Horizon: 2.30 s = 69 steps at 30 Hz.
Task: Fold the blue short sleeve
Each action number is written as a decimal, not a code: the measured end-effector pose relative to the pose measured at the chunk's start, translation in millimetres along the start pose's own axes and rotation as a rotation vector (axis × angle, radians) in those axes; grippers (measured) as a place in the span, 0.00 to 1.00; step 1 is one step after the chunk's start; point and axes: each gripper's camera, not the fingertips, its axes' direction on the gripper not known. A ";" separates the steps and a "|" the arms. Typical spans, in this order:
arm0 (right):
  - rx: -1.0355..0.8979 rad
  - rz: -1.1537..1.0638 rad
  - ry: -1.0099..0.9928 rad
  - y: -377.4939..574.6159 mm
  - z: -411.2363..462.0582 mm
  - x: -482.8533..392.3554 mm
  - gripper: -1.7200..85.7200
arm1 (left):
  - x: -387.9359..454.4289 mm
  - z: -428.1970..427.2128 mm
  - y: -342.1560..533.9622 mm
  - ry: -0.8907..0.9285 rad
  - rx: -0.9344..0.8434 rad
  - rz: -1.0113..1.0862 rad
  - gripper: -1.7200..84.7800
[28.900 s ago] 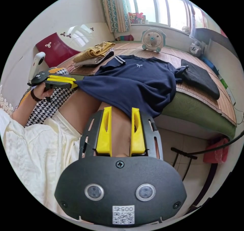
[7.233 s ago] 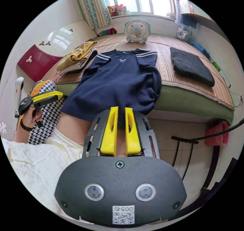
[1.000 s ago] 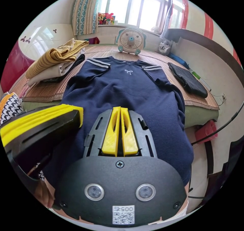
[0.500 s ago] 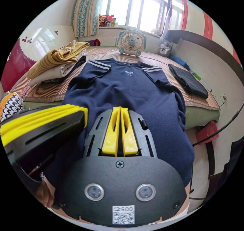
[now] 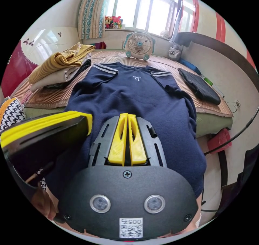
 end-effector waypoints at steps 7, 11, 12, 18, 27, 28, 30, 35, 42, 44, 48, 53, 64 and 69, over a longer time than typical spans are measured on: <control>0.015 0.004 0.007 3.4 -0.9 -7.0 0.01 | 9.8 0.9 0.0 -0.082 -0.003 0.028 0.01; 0.018 -0.001 0.017 6.1 -2.7 -10.8 0.00 | 12.0 1.2 0.8 -0.101 -0.002 0.035 0.01; 0.017 -0.001 0.017 6.4 -2.9 -11.2 0.00 | 12.3 1.1 1.3 -0.104 0.000 0.038 0.01; 0.024 -0.002 0.041 10.7 -5.0 -18.7 0.00 | 6.2 0.9 1.3 -0.086 -0.003 0.035 0.01; 0.033 -0.019 0.062 18.7 -10.5 -30.8 0.01 | -19.9 -2.7 6.1 0.041 0.007 -0.018 0.01; 0.038 -0.018 0.062 20.2 -11.3 -31.6 0.01 | -23.1 -3.2 6.8 0.057 0.007 -0.024 0.01; 0.043 -0.012 0.050 22.3 -12.3 -31.8 0.01 | -27.1 -4.1 8.4 0.074 0.010 -0.030 0.01; 0.032 -0.005 0.107 27.5 -17.3 -41.9 0.01 | -31.9 -8.7 14.5 0.073 0.023 -0.031 0.01; 0.073 -0.013 0.249 40.1 -26.2 -56.3 0.01 | -43.6 -13.8 24.2 0.092 0.037 -0.067 0.01; 0.087 -0.017 0.255 44.4 -28.1 -56.1 0.01 | -45.6 -14.5 26.3 0.095 0.039 -0.073 0.01; 0.107 -0.024 0.242 49.7 -30.2 -52.1 0.01 | -45.4 -15.3 30.0 0.084 0.041 -0.075 0.01; 0.109 -0.019 0.226 55.9 -33.3 -43.3 0.01 | -43.9 -16.6 33.9 0.058 0.041 -0.065 0.01; 0.019 -0.067 0.191 65.5 -49.8 -7.5 0.00 | -56.6 -38.3 58.8 0.044 0.072 -0.073 0.01; -0.013 -0.129 0.061 70.8 -76.9 24.0 0.00 | -60.8 -43.9 79.2 0.052 0.064 -0.073 0.01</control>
